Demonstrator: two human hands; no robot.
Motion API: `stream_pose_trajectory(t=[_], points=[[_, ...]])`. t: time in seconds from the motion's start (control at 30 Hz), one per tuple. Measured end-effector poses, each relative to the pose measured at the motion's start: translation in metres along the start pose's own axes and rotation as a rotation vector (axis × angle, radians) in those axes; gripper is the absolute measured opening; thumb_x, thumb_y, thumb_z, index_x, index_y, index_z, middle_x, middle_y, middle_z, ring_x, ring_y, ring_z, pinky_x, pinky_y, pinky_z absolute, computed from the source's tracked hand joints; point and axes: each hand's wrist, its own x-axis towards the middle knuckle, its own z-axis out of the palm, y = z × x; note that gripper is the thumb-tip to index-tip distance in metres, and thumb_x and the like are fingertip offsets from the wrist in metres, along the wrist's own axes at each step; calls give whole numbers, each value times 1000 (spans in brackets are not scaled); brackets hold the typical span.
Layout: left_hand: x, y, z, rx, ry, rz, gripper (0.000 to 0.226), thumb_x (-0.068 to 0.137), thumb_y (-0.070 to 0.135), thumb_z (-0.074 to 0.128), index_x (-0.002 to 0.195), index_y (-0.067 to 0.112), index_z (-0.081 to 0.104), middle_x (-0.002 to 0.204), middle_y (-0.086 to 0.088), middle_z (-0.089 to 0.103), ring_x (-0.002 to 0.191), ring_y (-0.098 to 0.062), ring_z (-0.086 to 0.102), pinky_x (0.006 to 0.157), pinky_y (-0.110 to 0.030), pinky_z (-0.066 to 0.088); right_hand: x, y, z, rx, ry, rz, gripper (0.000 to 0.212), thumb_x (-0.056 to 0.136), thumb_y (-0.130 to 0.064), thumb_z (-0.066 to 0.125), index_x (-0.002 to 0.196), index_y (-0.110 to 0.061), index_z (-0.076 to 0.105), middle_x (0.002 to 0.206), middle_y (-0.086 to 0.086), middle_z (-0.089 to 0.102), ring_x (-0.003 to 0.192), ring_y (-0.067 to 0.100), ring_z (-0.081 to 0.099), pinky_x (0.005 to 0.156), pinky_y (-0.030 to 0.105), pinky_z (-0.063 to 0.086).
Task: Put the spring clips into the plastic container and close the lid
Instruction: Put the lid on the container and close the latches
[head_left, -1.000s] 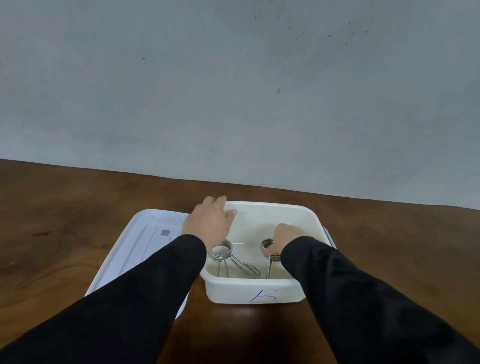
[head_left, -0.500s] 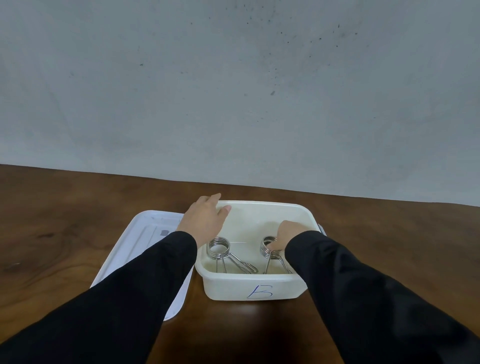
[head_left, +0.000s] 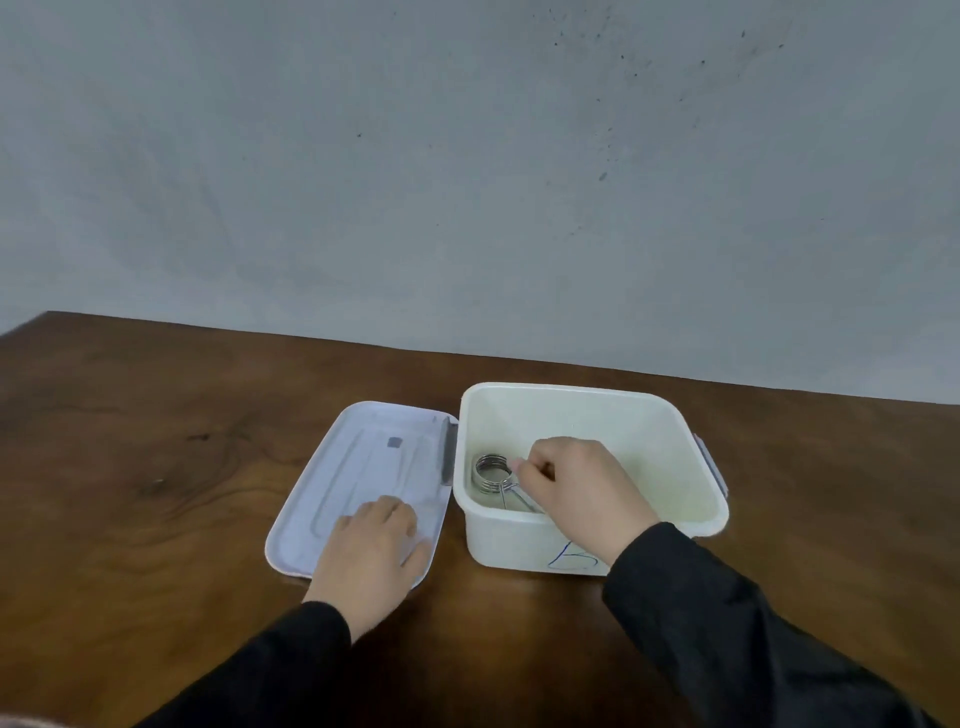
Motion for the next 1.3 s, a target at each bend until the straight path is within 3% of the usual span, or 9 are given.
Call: stream_pose_trajectory(t=[0.13, 0.3, 0.53, 0.63, 0.77, 0.87, 1.03, 1.17, 1.3], points=[[-34, -20, 19, 74, -127, 155, 32, 91, 55, 42, 94, 30, 60, 137, 5, 58, 128, -17, 51, 111, -36, 34, -13, -11, 19, -48, 8, -49, 41, 96, -42, 54, 71, -12, 64, 69, 1, 63, 65, 16, 58, 61, 31, 45], [-37, -20, 15, 92, -89, 217, 24, 102, 35, 42, 99, 23, 62, 151, -6, 47, 139, -22, 42, 119, -35, 20, -12, -5, 27, -56, 42, -69, 41, 96, -42, 55, 71, -10, 63, 72, 2, 61, 67, 17, 56, 64, 31, 44], [-12, -6, -63, -234, 317, -156, 33, 100, 20, 50, 132, 17, 59, 121, -6, 68, 108, -24, 63, 95, -40, 53, -13, -4, 24, 13, 26, -44, 35, 96, -45, 54, 78, -17, 66, 82, -4, 62, 75, 12, 59, 70, 29, 50], [2, 8, -123, -535, 513, -193, 35, 100, 35, 34, 119, 13, 54, 85, 0, 60, 72, -17, 57, 64, -37, 50, -12, -2, 9, 207, 151, -48, 19, 98, -40, 54, 103, -27, 66, 107, -14, 58, 97, 4, 59, 85, 24, 50], [30, 39, -196, -659, 730, -37, 15, 107, 25, 32, 96, 23, 43, 74, 11, 42, 60, 2, 45, 53, -17, 35, 0, 15, -33, 369, 430, 5, 48, 100, -39, 49, 146, -27, 41, 151, -9, 39, 139, 9, 37, 115, 36, 35], [53, 70, -219, -830, 662, 19, 31, 107, 33, 27, 95, 10, 44, 80, 8, 45, 63, -1, 41, 52, -16, 36, 4, 32, -72, 577, 422, 79, 65, 102, -40, 46, 158, -28, 15, 162, -9, 27, 145, 5, 29, 120, 39, 28], [91, 98, -199, -1240, 273, -154, 47, 101, 46, 42, 76, 8, 56, 72, -1, 56, 65, -17, 52, 60, -31, 42, -15, 57, -103, 873, 389, 193, 38, 99, -34, 55, 137, -40, 50, 113, -19, 71, 105, 6, 69, 92, 37, 55], [98, 94, -142, -1116, 47, -229, 19, 93, 35, 65, 94, 18, 74, 94, -4, 77, 89, -27, 72, 83, -51, 58, -22, 82, -91, 798, 445, 359, 39, 96, -25, 62, 134, -33, 58, 99, -23, 67, 96, 5, 67, 82, 35, 59], [106, 94, -103, -920, 19, -302, 16, 95, 26, 62, 108, 19, 69, 97, 5, 72, 94, -20, 68, 84, -42, 57, -12, 107, -75, 652, 299, 448, 28, 95, -24, 60, 119, -31, 70, 100, -16, 74, 95, 11, 69, 88, 44, 59]])
